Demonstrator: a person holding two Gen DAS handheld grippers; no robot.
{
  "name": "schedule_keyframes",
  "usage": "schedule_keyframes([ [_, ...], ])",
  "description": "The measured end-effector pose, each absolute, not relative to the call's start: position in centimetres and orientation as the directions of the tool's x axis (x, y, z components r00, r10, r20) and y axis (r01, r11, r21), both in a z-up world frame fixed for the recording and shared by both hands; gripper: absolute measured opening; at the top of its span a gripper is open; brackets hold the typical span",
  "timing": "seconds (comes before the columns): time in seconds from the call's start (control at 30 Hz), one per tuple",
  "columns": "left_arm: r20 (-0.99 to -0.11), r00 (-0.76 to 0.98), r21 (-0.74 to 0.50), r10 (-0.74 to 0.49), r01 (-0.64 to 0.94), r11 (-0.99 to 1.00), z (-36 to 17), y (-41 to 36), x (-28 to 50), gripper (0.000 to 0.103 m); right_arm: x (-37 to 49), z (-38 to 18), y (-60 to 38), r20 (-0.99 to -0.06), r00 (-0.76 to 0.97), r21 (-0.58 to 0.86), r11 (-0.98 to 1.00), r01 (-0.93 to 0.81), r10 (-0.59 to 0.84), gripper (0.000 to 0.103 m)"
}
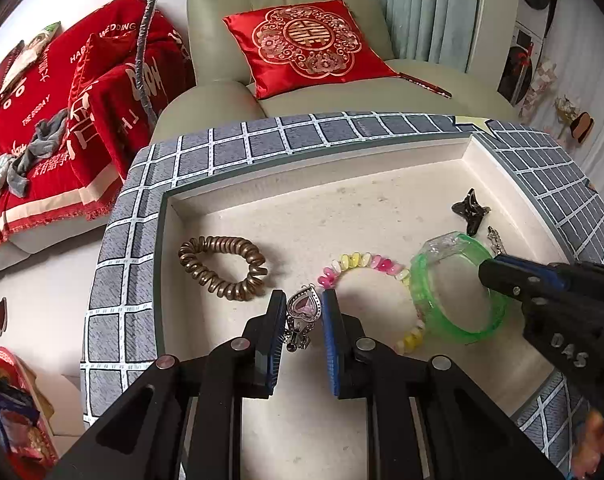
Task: Organize jewelry
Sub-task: 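Carry the pendant and green bangle over the tray with both tools, then lower the pendant and bangle into the tray and open both tools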
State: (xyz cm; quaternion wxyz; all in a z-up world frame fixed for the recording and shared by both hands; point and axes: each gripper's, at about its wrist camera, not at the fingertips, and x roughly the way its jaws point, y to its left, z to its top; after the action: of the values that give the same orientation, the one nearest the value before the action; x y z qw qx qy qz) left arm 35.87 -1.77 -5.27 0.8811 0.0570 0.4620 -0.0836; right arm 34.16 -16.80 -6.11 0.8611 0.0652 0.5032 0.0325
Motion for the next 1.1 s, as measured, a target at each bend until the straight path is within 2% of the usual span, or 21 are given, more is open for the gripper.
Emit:
schedule_keyframes([
  [0.07,-0.819,0.566,0.033,-0.088,0.200,0.979,-5.3,-1.9,35.8,0.033,33.6,-5.3,-17.1,-0.845,0.513,0.182,0.983,0.012,0.150,0.045],
  [0.1,-0.817,0.571,0.040,-0.084,0.201,0.979,-5.3,-2.0,35.7,0.033,33.2,-4.9,-17.3,-0.834,0.530,0.192,0.981,0.015,0.155,0.067],
  [0.13,-0.815,0.575,0.047,-0.079,0.201,0.978,-5.4,-2.1,35.6,0.033,32.6,-4.3,-17.4,-0.822,0.549,0.194,0.981,0.018,0.153,0.069],
  [0.63,-0.799,0.598,0.062,-0.063,0.186,0.981,-4.7,-1.9,35.2,0.033,23.5,-2.7,-22.4,-0.772,0.608,0.331,0.934,0.134,0.187,0.069],
  [0.97,-0.782,0.618,0.043,-0.083,0.186,0.982,-3.4,-1.9,35.2,0.034,19.5,-2.7,-23.6,-0.768,0.613,0.358,0.918,0.170,0.187,0.069],
  [1.0,-0.781,0.620,0.043,-0.082,0.183,0.982,-3.3,-1.9,35.1,0.045,19.1,-2.8,-23.7,-0.768,0.613,0.362,0.916,0.175,0.187,0.069],
  [1.03,-0.778,0.623,0.042,-0.080,0.178,0.983,-3.2,-1.8,35.0,0.091,18.9,-2.8,-23.8,-0.769,0.612,0.364,0.914,0.178,0.187,0.069],
  [1.07,-0.771,0.633,0.042,-0.073,0.165,0.985,-3.0,-1.6,34.8,0.103,18.7,-2.8,-23.8,-0.770,0.609,0.367,0.913,0.179,0.190,0.069],
  [1.1,-0.744,0.665,0.042,-0.066,0.145,0.989,-2.4,-1.3,34.2,0.103,18.4,-2.8,-23.9,-0.770,0.608,0.369,0.912,0.180,0.192,0.069],
])
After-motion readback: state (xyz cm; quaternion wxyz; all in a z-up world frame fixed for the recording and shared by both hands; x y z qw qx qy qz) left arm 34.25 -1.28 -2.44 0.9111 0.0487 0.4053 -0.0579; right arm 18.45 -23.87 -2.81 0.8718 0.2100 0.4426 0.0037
